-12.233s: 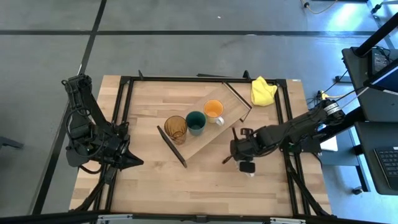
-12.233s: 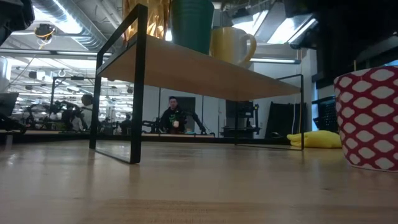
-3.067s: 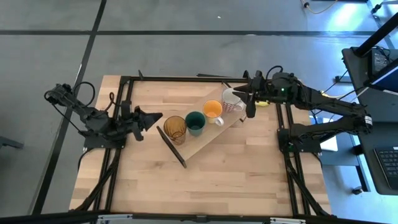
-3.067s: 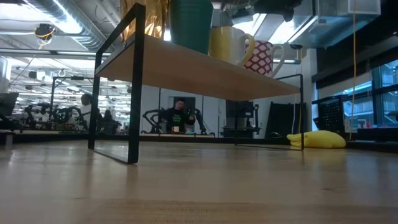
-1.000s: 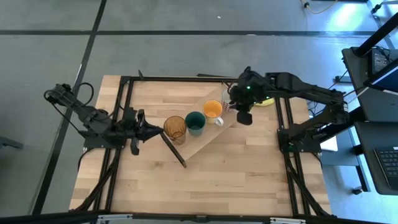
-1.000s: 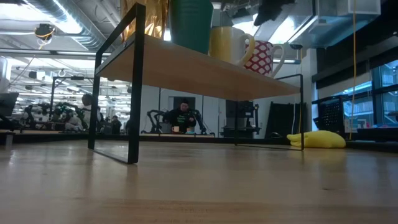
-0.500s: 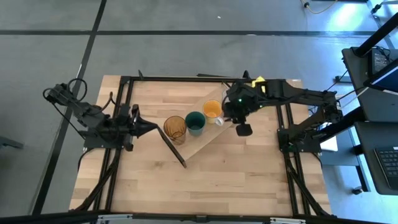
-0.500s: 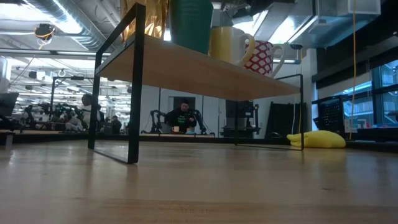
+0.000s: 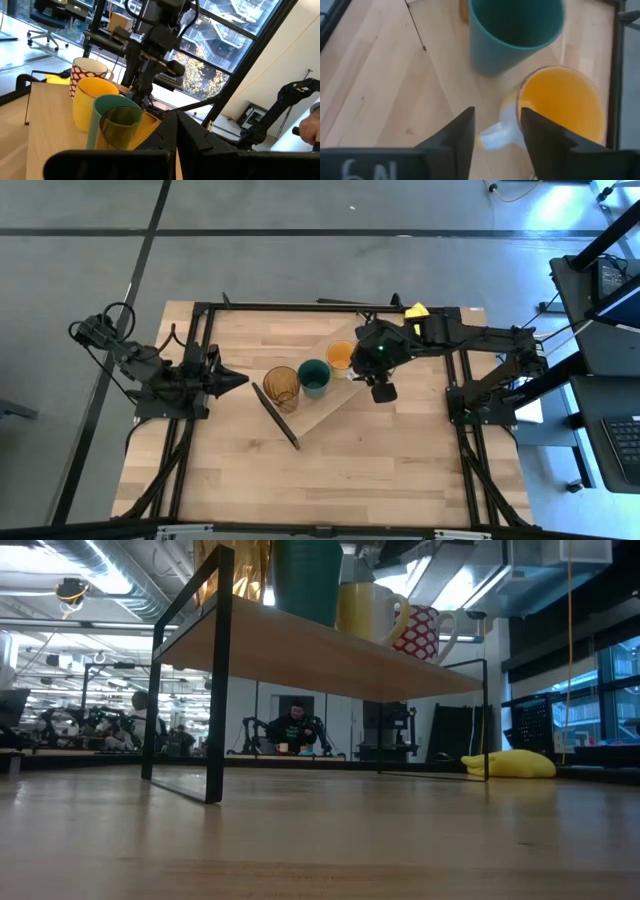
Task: Stack small to large cups/mugs on shelf
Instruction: Remove the yellow mug from the shelf
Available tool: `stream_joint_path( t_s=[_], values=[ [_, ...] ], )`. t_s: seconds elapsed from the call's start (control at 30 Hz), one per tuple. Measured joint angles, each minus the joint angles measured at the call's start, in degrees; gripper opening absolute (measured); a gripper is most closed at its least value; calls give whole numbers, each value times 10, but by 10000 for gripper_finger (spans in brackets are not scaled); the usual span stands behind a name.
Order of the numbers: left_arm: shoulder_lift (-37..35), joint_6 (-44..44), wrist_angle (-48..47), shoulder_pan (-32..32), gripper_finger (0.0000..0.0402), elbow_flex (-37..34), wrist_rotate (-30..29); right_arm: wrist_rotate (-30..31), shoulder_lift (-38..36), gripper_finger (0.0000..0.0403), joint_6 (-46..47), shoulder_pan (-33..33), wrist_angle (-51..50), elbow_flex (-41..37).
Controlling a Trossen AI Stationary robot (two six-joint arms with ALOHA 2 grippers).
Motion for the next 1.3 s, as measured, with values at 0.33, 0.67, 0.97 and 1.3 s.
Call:
stream_joint_path(
  t_s=[0.33,0.67,0.97,1.3],
  values=[
    [0,-1,0,0,0,0,0,33,42,183,-2,0,5,0],
    [0,-1,0,0,0,0,0,31,42,110,25,-7,2,0],
    [0,0,0,0,0,0,0,31,42,78,32,-7,0,0],
    [0,0,0,0,0,0,6,31,60,77,30,-7,-14,-3]
  ],
)
